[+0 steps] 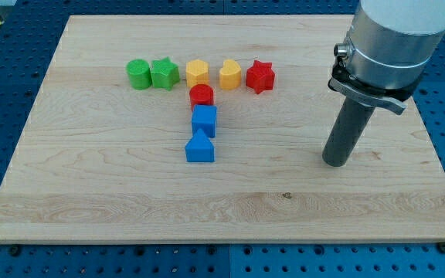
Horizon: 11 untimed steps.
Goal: Push the yellow heart to the top right
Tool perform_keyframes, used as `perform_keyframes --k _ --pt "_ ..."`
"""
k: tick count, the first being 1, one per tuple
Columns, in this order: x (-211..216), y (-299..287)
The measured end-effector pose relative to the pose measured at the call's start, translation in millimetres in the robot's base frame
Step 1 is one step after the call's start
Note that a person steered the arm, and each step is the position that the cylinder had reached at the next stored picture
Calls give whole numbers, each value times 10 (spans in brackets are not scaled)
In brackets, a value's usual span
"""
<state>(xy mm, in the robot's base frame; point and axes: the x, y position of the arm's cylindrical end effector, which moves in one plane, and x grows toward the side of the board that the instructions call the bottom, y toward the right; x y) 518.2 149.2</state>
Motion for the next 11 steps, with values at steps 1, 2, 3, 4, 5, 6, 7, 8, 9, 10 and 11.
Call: perform_keyframes --k 1,2,3,4,5,6,7,8,9,10,11 --pt "-7 -8" --pt "-348 -388" --pt "-722 -983" --pt "-1071 -1350" --pt "-1080 -1354" --pt "-1108 -1414" --pt "-1285 -1634" --pt "-1385 -1703" --pt "-1405 -1703" --pt "-1516 -1671" --pt "-1593 -1403"
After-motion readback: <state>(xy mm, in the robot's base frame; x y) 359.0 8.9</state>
